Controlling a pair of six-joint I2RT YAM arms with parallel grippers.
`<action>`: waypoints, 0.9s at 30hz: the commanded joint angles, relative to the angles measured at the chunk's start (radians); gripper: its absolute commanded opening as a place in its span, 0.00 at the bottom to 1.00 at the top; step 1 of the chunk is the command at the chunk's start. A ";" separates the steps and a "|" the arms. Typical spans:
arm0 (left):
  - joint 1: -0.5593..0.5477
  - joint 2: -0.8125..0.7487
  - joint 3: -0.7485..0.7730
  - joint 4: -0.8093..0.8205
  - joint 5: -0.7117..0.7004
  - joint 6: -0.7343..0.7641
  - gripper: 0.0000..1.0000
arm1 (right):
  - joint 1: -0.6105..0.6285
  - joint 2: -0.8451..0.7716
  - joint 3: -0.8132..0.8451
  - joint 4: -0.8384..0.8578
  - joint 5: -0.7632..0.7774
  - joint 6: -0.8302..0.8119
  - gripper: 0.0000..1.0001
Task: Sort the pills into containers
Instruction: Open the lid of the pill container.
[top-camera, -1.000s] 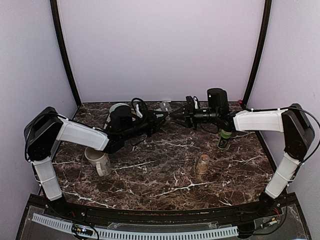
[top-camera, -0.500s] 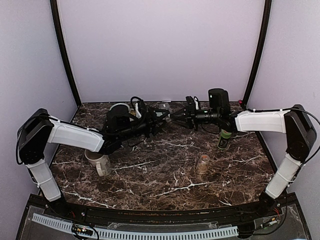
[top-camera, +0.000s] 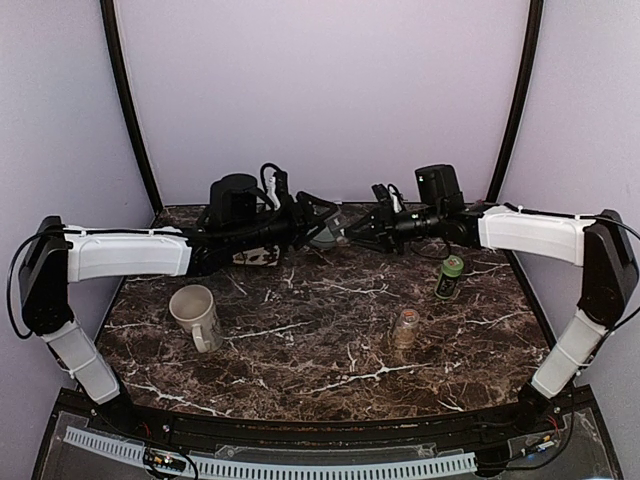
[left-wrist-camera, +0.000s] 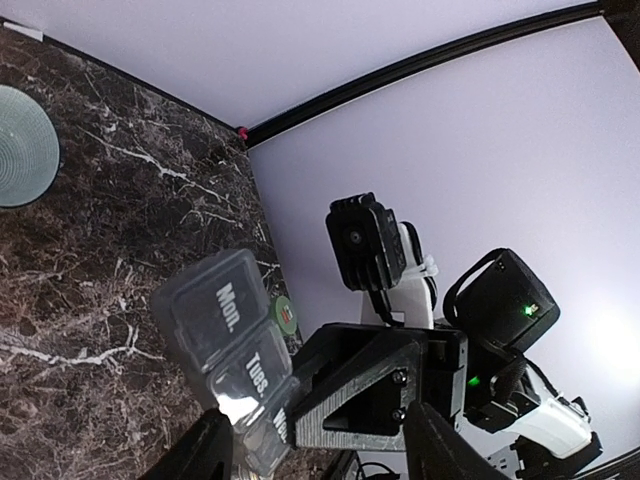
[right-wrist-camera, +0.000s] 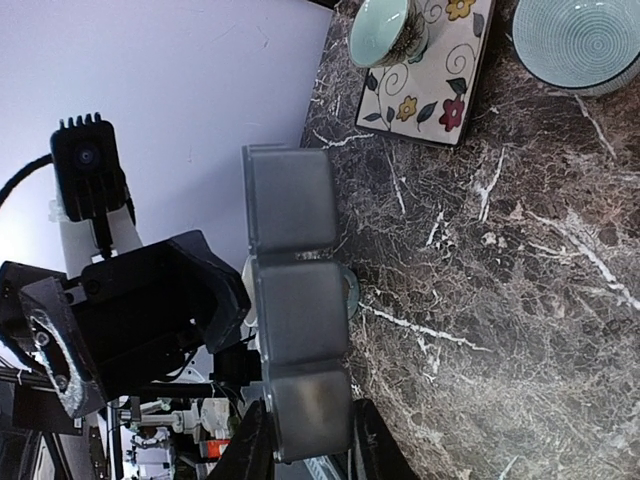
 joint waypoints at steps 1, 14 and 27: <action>0.010 0.007 0.130 -0.236 0.057 0.133 0.62 | -0.001 -0.039 0.066 -0.127 0.020 -0.129 0.04; 0.010 0.060 0.287 -0.484 0.088 0.225 0.63 | 0.000 -0.041 0.113 -0.225 0.060 -0.194 0.04; 0.010 0.078 0.324 -0.525 0.082 0.247 0.67 | 0.012 -0.032 0.164 -0.284 0.073 -0.227 0.03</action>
